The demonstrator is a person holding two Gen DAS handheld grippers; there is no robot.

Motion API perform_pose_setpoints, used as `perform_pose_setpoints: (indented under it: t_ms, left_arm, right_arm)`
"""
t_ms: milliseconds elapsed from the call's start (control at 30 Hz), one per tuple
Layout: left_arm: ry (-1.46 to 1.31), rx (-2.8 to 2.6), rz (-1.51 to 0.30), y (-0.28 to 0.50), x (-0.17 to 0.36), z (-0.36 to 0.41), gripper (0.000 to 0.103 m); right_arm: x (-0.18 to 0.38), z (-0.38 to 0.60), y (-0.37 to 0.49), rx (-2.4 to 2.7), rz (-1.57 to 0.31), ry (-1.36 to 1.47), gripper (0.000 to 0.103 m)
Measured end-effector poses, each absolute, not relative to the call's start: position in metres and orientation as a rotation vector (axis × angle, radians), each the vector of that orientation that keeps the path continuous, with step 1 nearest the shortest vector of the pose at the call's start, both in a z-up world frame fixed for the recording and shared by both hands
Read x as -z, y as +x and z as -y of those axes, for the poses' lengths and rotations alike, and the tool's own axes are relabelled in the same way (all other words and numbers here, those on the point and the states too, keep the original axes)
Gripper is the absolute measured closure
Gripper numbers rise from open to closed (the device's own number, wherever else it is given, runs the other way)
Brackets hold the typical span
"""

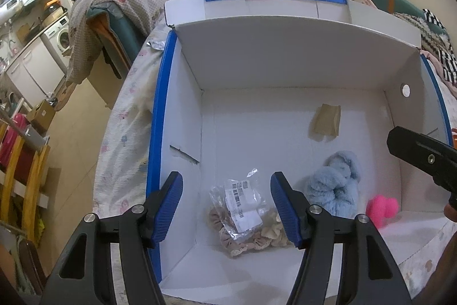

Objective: Organize soft objects
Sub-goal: 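Withdraw both open tools from the box, then grasp the white sock on the bed with the right tool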

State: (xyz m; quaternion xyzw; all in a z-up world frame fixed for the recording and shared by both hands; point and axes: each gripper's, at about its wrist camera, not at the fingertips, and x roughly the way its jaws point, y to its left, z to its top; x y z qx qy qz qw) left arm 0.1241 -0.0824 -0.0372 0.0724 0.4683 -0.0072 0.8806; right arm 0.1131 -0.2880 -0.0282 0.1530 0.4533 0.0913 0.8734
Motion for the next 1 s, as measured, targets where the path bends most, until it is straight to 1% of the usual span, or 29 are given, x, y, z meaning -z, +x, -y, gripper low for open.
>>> perform_pose_setpoints:
  t_ms: [233,500,633,833,1000]
  left_arm:
    - [0.122,0.010,-0.959,0.120,0.028,0.079,0.042]
    - [0.133,0.032,-0.959,0.109,0.011,0.074,0.042]
    - [0.119,0.022,-0.957,0.096,0.004,0.064,0.042]
    - [0.133,0.017,-0.985,0.073,0.010,0.052,0.042]
    - [0.127,0.006,-0.974,0.061,0.006,0.042,0.042]
  right_arm:
    - [0.023,0.285,0.102,-0.185,-0.940,0.340,0.007]
    - [0.007,0.283,0.070,-0.192,-0.903,0.318,0.007]
    - [0.011,0.278,0.054,-0.200,-0.914,0.339,0.007]
    - [0.017,0.268,0.036,-0.218,-0.939,0.314,0.007]
    - [0.026,0.269,0.020,-0.220,-0.972,0.314,0.007]
